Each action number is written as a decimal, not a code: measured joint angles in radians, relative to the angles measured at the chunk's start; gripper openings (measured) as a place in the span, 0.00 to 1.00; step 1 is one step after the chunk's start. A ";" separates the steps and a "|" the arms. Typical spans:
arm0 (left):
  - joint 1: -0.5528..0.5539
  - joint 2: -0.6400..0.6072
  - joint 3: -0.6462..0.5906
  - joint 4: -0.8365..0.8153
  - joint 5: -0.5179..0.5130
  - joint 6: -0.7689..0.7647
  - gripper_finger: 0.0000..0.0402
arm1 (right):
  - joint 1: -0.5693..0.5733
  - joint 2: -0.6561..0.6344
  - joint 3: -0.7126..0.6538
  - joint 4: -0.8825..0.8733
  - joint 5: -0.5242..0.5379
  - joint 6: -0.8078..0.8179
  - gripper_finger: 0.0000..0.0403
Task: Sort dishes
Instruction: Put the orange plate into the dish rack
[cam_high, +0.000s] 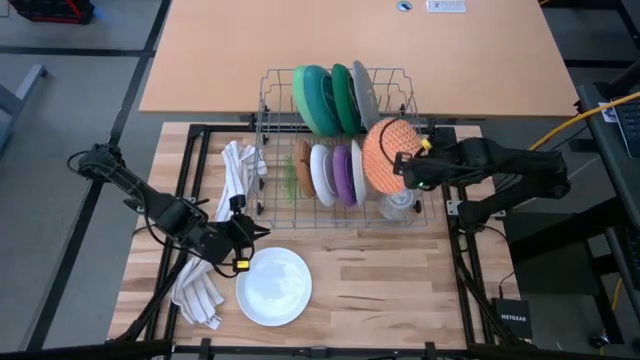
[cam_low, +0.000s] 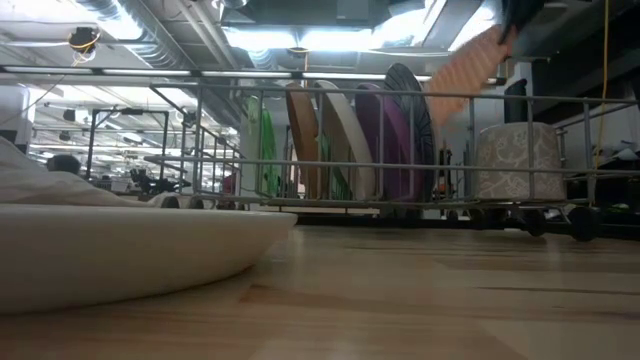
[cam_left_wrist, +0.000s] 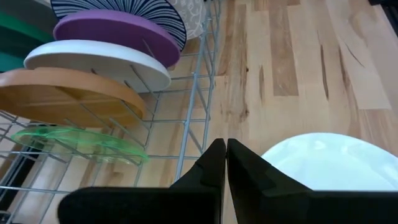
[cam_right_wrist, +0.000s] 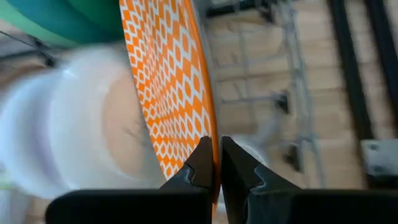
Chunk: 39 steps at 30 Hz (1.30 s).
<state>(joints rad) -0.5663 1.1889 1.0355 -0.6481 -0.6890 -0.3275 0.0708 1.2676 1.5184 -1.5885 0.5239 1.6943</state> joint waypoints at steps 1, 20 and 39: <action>0.000 0.000 0.000 0.000 0.000 -0.001 0.02 | 0.000 0.000 0.018 0.012 0.014 -0.006 0.03; 0.000 0.000 0.000 -0.002 0.001 -0.039 0.02 | -0.166 -0.002 0.051 0.021 0.006 -0.188 0.03; 0.000 0.001 0.000 -0.023 0.001 -0.054 0.02 | -0.175 0.004 -0.074 0.027 -0.028 -0.154 0.03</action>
<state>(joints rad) -0.5663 1.1900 1.0355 -0.6712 -0.6884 -0.3817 -0.1040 1.2716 1.4445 -1.5616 0.4954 1.5402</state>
